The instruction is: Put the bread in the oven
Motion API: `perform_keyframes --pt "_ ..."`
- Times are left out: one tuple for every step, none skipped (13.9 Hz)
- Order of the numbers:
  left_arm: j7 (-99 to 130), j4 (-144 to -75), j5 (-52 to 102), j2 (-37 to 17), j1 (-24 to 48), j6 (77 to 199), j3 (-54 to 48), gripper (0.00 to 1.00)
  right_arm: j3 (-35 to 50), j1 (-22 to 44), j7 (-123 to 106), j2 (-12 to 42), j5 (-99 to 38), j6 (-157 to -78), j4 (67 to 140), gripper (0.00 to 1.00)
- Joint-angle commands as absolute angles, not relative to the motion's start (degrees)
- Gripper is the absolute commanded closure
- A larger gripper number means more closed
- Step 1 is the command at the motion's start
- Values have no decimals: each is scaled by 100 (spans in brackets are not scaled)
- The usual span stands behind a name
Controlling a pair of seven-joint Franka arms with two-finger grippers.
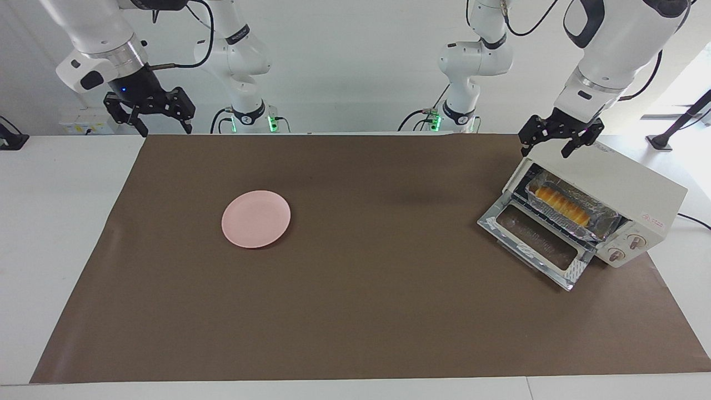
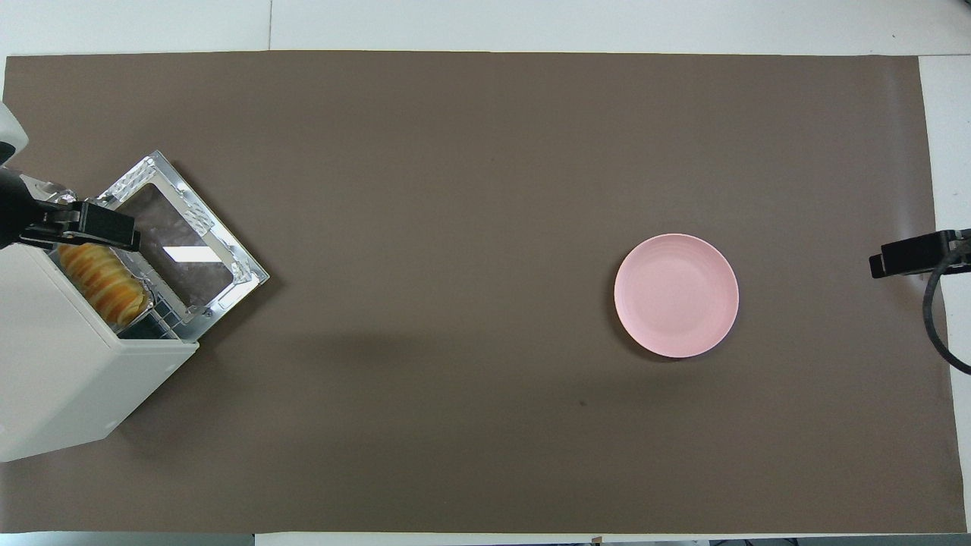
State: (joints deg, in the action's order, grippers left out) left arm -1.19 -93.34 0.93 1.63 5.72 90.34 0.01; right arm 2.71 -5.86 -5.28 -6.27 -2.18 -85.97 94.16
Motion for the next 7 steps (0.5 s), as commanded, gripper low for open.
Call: perform_keyframes --pt "95 -9475 141 299 580 9026 -9 0 352 -677 -466 -721 -185 -8578 9492 0" --pt "149 -9475 141 308 580 9018 -9 0 352 -677 -466 -721 -185 -8578 9492 0" --pt "202 -9475 141 308 580 9009 -9 0 352 -677 -466 -721 -193 -8578 9492 0" --pt "237 -9475 141 308 571 9000 -9 0 352 -677 -466 -721 -193 -8578 9492 0" --pt "246 -9483 141 308 554 8991 -9 0 352 -677 -466 -721 -193 -8578 9492 0" --pt "263 -9492 141 316 545 8983 9 0 352 -677 -466 -721 -185 -8578 9492 0" --pt "272 -9492 141 316 519 8948 9 0 352 -677 -466 -721 -193 -8578 9492 0"
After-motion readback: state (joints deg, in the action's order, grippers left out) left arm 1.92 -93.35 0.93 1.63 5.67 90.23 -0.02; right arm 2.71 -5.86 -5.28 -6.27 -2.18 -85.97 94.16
